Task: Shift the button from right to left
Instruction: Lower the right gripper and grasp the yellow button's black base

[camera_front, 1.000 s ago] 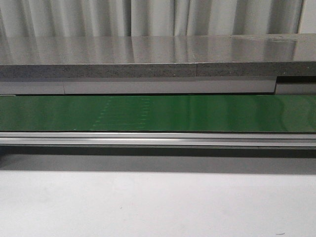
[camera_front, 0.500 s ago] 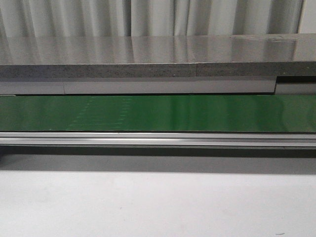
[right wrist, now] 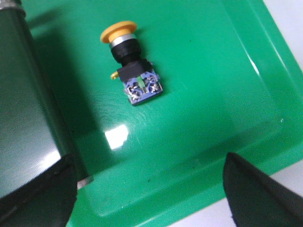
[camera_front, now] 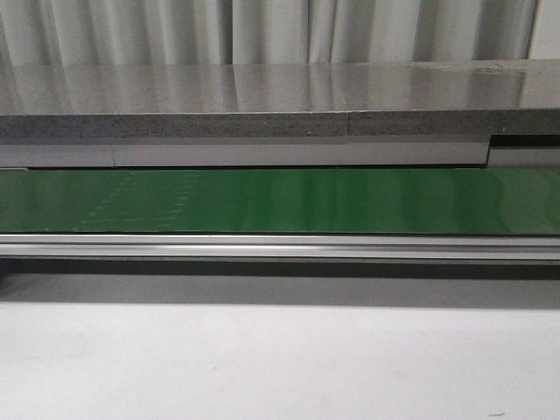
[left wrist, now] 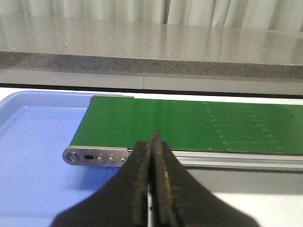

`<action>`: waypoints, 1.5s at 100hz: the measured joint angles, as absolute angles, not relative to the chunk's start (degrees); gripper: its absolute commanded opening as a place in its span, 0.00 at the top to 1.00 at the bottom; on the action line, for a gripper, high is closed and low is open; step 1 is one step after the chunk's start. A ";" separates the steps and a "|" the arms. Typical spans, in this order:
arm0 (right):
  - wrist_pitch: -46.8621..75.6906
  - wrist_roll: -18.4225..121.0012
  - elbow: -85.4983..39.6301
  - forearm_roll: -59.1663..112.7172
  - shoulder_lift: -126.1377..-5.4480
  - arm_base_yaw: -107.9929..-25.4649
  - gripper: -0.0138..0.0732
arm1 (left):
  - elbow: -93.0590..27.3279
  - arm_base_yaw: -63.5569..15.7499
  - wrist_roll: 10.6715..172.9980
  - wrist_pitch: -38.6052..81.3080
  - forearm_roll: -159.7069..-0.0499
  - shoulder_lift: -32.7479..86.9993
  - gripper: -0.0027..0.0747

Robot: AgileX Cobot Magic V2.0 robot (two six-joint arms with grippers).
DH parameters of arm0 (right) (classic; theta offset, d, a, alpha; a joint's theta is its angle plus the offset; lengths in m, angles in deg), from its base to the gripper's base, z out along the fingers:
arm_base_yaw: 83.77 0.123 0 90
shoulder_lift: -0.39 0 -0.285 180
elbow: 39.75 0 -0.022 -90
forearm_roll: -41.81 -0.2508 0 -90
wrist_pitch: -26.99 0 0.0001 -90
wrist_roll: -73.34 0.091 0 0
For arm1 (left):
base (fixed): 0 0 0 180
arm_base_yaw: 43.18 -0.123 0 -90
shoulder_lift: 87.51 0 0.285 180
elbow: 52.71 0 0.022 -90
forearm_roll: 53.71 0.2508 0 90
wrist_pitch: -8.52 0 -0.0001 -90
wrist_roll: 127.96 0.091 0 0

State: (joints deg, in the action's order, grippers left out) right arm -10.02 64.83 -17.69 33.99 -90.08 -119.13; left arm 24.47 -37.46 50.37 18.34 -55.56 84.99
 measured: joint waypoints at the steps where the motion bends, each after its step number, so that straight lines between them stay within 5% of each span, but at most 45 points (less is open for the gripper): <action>1: -9.52 64.65 -17.69 34.00 -90.35 -119.13 0.13 | 24.47 -37.46 50.37 18.34 -55.56 84.99 0.99; 91: -10.19 63.88 -35.59 29.66 -118.40 -116.85 0.13 | 24.47 -37.46 50.37 18.34 -55.56 84.99 0.99; 123: -10.95 63.88 -36.83 29.41 -120.30 -116.41 0.53 | 24.47 -37.46 50.37 18.34 -55.56 84.99 0.99; 150: -13.40 63.88 -37.97 29.41 -119.87 -116.03 0.56 | 24.47 -37.46 50.37 18.34 -55.56 84.99 0.99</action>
State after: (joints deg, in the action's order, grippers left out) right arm -13.40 63.88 -37.97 29.41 -119.87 -116.03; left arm 24.47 -37.46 50.37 18.34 -55.56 84.99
